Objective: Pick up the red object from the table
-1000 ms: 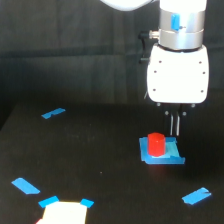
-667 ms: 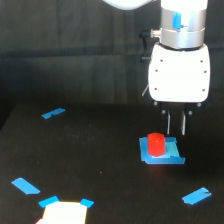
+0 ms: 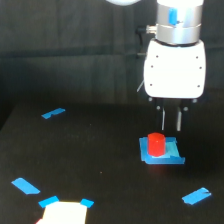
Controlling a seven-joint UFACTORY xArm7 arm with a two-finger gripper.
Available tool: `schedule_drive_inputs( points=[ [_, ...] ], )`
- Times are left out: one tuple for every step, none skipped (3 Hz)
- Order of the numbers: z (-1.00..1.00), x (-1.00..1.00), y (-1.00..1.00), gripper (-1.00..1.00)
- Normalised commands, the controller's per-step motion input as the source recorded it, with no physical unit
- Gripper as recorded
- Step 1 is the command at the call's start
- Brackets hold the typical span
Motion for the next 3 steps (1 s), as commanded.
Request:
schedule_drive_inputs(
  points=[
    [-1.00,-1.00,1.00,-1.00],
    [-0.32,-1.00,1.00,1.00],
    [0.14,0.17,-0.77,1.00]
  ],
)
